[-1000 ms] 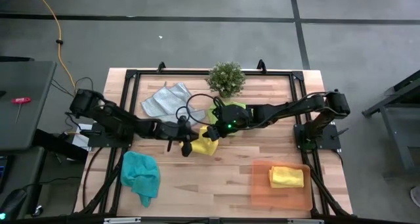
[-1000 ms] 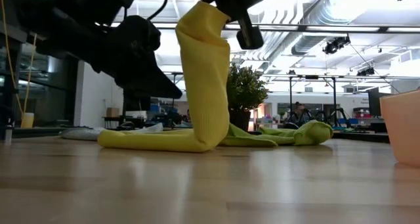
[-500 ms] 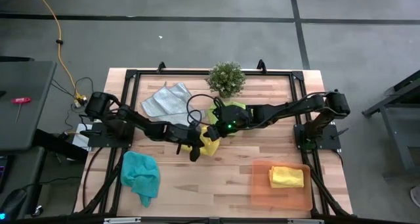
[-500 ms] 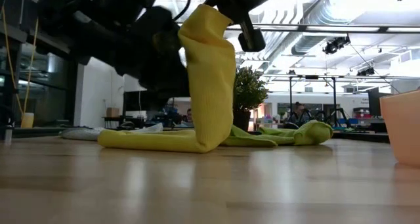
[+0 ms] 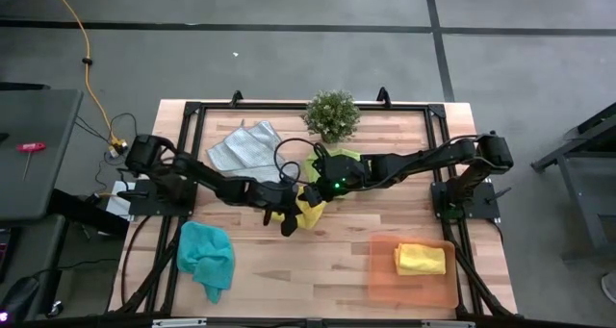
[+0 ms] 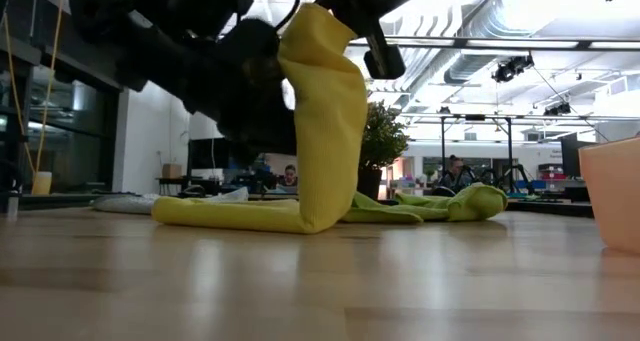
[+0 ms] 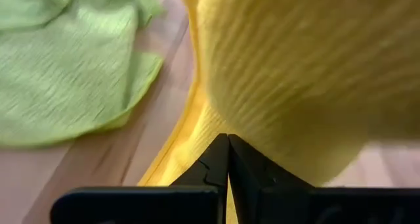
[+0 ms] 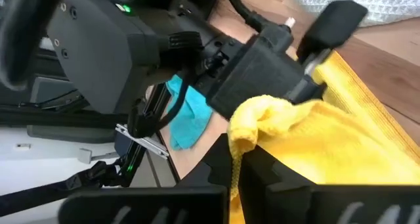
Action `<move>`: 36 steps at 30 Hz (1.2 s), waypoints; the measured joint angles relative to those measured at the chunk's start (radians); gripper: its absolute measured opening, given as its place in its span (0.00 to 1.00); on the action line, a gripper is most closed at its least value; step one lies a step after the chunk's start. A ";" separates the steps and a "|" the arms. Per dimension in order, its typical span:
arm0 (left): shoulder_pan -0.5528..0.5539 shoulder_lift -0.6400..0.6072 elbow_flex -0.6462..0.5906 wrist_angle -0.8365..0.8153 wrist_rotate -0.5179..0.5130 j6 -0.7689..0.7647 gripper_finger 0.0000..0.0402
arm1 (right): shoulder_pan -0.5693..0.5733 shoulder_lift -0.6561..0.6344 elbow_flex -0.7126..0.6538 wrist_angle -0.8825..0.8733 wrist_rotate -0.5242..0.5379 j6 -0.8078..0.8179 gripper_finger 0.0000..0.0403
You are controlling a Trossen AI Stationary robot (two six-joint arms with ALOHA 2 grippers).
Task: Fold microfiber towels
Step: Fold the yellow microfiber towel
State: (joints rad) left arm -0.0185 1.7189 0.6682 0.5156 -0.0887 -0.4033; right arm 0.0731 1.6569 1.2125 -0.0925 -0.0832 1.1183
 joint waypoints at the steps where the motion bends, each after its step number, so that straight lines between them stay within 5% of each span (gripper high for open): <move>1: 0.001 -0.016 0.000 -0.045 0.000 0.013 0.00 | 0.000 0.000 0.000 -0.001 0.000 0.000 0.00; 8: 0.000 -0.176 0.000 -0.378 -0.022 0.121 0.00 | 0.000 0.000 0.000 -0.001 0.000 -0.001 0.00; 19: 0.000 -0.525 -0.001 -0.930 -0.329 0.196 0.00 | 0.000 0.084 0.000 0.032 -0.001 0.006 0.00; 36: 0.002 -0.813 -0.001 -0.953 -0.338 0.143 0.00 | 0.000 0.295 0.000 0.358 0.006 0.138 0.00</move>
State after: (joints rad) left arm -0.0170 0.9062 0.6674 -0.4374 -0.4267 -0.2607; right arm 0.0727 1.9516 1.2121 0.2656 -0.0769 1.2567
